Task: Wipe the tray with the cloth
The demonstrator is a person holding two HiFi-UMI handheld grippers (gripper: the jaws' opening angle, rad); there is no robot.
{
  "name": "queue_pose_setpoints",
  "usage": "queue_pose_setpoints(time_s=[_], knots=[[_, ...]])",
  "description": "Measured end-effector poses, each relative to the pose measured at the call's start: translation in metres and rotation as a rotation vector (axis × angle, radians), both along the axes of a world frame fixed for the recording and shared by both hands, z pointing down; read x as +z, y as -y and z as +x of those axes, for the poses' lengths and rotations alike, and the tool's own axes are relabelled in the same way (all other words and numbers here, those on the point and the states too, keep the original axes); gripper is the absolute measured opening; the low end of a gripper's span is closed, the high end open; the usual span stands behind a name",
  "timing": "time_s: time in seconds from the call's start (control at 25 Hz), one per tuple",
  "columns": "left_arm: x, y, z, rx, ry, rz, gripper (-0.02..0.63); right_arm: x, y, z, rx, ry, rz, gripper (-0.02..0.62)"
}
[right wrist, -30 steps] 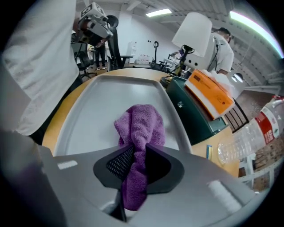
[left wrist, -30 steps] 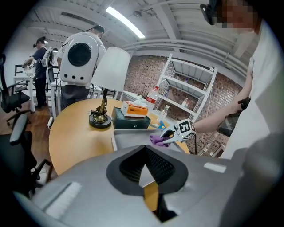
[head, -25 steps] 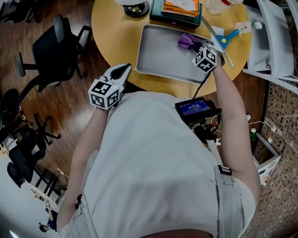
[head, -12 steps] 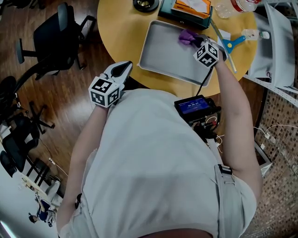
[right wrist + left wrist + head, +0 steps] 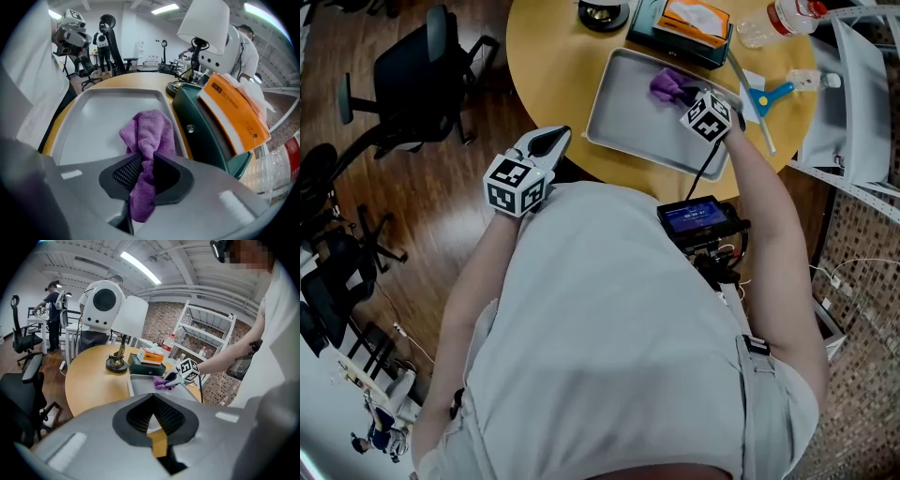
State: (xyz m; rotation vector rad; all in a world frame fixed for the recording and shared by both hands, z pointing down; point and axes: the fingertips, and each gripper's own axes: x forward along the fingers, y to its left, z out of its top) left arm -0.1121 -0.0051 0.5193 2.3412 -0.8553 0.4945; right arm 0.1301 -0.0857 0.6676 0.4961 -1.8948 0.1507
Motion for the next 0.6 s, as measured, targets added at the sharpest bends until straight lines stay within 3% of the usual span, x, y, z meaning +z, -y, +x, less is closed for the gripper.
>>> queue_pose_setpoints(time_s=[0.36,0.6], knots=[[-0.001,0.000,0.012,0.066,-0.011,0.006,0.000,0.001,-0.104,-0.044,-0.124,0.096,-0.101,0.067],[-0.002,0.004,0.020,0.089,-0.021,0.010,0.000,0.004,-0.148,-0.059,-0.197,0.109,-0.150,0.069]])
